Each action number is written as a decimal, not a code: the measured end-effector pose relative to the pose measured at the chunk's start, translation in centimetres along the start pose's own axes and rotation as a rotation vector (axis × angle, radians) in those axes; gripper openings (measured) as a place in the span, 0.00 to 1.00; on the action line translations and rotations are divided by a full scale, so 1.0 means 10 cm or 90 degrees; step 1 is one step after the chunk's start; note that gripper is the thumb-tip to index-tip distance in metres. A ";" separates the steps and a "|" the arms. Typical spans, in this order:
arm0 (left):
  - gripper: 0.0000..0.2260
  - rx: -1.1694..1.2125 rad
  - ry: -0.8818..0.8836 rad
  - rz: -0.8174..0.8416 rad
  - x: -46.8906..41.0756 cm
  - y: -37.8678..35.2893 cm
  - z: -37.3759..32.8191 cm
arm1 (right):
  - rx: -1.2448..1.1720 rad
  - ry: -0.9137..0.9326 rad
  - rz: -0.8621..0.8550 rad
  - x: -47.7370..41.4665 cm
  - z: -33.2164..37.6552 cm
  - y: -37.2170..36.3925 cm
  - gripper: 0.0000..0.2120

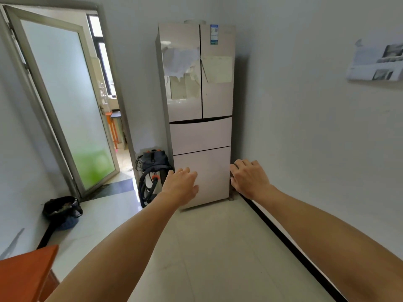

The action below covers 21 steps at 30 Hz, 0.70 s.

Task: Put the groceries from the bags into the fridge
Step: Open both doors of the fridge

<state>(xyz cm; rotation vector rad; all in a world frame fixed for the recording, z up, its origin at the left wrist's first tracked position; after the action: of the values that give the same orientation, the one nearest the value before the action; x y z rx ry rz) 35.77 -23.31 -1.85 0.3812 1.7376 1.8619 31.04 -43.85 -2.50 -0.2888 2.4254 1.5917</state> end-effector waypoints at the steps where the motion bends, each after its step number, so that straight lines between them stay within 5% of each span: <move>1: 0.16 -0.001 -0.002 0.000 -0.22 -0.07 0.05 | 0.003 -0.001 -0.004 -0.19 -0.07 -0.11 0.13; 21: 0.16 -0.017 0.008 0.010 -4.68 -0.74 0.90 | -0.056 -0.027 -0.026 -4.07 -1.64 -1.92 0.14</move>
<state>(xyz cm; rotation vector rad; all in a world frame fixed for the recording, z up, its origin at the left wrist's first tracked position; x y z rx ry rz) 79.94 -42.67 -0.34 0.3750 1.7211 1.8996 74.05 -64.78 -0.99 -0.3149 2.3072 1.6720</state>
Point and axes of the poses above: each hand's wrist, its own x-axis away from the middle knuckle, its own y-axis out of the back of the hand, z = x × y, the point moved 2 cm from there along -x, towards the middle knuckle, and after that the axes turned 5 degrees about z, right-handed, at the moved point
